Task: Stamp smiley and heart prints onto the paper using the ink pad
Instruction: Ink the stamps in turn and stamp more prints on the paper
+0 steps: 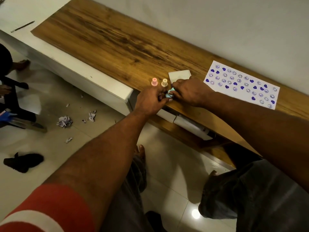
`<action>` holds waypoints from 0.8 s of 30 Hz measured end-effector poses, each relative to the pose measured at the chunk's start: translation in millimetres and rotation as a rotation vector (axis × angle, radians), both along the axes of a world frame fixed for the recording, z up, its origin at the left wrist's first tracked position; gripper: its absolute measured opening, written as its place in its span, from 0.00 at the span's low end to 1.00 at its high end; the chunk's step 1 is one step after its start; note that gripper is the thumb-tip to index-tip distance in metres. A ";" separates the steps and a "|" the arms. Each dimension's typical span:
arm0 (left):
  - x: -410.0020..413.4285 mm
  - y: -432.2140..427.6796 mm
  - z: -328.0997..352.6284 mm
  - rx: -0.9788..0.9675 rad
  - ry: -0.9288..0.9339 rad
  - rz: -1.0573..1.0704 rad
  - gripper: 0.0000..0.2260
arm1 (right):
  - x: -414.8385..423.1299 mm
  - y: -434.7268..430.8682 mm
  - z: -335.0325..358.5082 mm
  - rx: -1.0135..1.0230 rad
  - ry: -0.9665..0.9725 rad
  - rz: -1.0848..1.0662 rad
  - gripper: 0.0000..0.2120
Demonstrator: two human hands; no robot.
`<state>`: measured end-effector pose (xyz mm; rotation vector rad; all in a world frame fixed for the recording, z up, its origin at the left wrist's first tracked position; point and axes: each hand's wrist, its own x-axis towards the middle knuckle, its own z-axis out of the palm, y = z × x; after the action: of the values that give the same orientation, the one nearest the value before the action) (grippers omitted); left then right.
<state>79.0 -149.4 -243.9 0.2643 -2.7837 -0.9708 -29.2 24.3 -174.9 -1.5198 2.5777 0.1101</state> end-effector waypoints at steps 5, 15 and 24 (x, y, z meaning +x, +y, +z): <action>0.7 -0.9 -3.1 -0.026 -0.012 0.070 0.21 | -10.5 15.5 1.4 -0.119 0.017 -0.064 0.22; -1.8 12.6 19.9 -0.130 0.081 -0.010 0.27 | -27.3 78.0 -5.4 -0.196 0.133 -0.386 0.28; -43.0 52.3 43.6 -0.453 -0.115 0.012 0.34 | -24.4 78.4 -16.7 -0.079 0.111 -0.336 0.26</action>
<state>36.0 -97.1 -200.3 0.2743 -2.9999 -0.3091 -53.6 102.7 -191.7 -1.1078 2.9157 0.0563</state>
